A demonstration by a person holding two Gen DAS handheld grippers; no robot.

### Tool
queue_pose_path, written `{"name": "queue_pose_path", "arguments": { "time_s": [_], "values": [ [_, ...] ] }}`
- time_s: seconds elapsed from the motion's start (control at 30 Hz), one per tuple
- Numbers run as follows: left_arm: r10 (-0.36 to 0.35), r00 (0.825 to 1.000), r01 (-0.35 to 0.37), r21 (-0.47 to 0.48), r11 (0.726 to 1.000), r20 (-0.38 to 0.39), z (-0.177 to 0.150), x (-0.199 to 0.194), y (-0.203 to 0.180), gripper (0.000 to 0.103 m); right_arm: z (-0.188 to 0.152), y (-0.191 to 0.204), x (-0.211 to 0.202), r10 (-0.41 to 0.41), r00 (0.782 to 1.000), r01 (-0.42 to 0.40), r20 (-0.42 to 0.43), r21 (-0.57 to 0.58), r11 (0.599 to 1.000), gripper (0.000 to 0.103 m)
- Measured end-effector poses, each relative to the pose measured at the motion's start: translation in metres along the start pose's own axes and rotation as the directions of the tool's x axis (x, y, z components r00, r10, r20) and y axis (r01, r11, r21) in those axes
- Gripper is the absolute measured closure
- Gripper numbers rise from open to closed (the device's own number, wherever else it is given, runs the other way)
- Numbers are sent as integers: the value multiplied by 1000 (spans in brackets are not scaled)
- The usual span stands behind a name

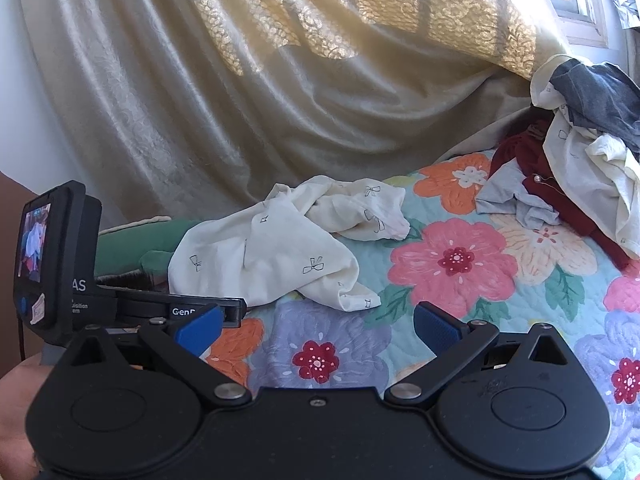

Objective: Fold clothes
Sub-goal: 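Reach both grippers toward the white bow-print garment and close on its fabric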

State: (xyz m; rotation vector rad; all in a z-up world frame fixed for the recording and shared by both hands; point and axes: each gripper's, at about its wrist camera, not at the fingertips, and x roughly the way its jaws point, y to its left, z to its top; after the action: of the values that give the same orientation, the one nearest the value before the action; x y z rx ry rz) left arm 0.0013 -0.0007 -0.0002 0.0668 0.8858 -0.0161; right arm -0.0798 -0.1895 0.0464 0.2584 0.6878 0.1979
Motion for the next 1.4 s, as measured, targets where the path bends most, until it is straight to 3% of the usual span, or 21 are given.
{"name": "queue_pose_path", "arguments": {
  "time_s": [0.2, 0.3, 0.37, 0.43, 0.53, 0.6, 0.7, 0.8, 0.93, 1.03, 1.1, 1.13, 1.17, 1.2, 1.23, 1.3, 1.4],
  "values": [
    [-38, 995, 40, -16, 999, 96, 10, 10, -7, 0, 14, -5, 21, 18, 999, -17, 44, -25, 1000, 0],
    [-6, 990, 10, -25, 1000, 142, 22, 24, -12, 4, 34, -10, 49, 107, 994, -105, 25, -77, 991, 0],
    [-47, 993, 55, -71, 996, 104, 28, 42, -6, 4, 48, -15, 71, 123, 992, -120, 31, -94, 988, 0],
    [-83, 993, 95, -155, 983, 86, 27, 58, 0, 4, 56, -23, 95, 112, 994, -112, 3, -71, 991, 0],
    [-45, 999, 42, -135, 990, -21, 17, 82, -5, 4, 68, -35, 132, 95, 995, -96, -41, -37, 995, 0],
    [-63, 998, 63, -119, 991, 7, 19, 85, -8, 4, 76, -43, 157, 84, 994, -85, -71, -14, 996, 0],
    [-149, 988, 153, -131, 980, 42, 25, 89, -9, 1, 76, -62, 183, 88, 991, -81, -103, 68, 994, 0],
    [-187, 981, 194, -138, 971, 60, 34, 94, -10, 1, 77, -74, 197, 75, 992, -64, -97, 113, 992, 0],
    [-182, 983, 185, -96, 978, 40, 32, 102, -13, 0, 85, -82, 213, 39, 996, -29, -83, 119, 992, 0],
    [-184, 981, 189, -84, 978, 65, 28, 110, -10, 0, 87, -90, 232, -27, 996, 40, -81, 166, 985, 0],
    [-190, 979, 197, -108, 974, 71, 27, 115, -6, 0, 83, -91, 241, 14, 998, -3, -63, 176, 984, 8],
    [-197, 977, 207, -130, 970, 86, 26, 115, -3, 2, 81, -87, 242, 42, 997, -30, -69, 164, 986, 23],
    [-197, 974, 214, -158, 964, 113, 25, 114, 0, 3, 80, -84, 243, 71, 994, -59, -78, 148, 987, 44],
    [-198, 970, 222, -185, 957, 139, 24, 112, 3, 12, 78, -80, 245, 99, 991, -87, -87, 133, 987, 56],
    [-223, 964, 249, -194, 949, 149, 24, 110, 5, 43, 76, -75, 240, 118, 990, -108, -83, 115, 988, 68],
    [-282, 948, 307, -204, 930, 146, 28, 106, 10, 83, 73, -66, 227, 165, 984, -158, -72, 91, 983, 74],
    [-356, 918, 389, -225, 893, 175, 34, 99, 11, 83, 65, -53, 204, 257, 963, -248, -78, 103, 963, 79]
  ]
}}
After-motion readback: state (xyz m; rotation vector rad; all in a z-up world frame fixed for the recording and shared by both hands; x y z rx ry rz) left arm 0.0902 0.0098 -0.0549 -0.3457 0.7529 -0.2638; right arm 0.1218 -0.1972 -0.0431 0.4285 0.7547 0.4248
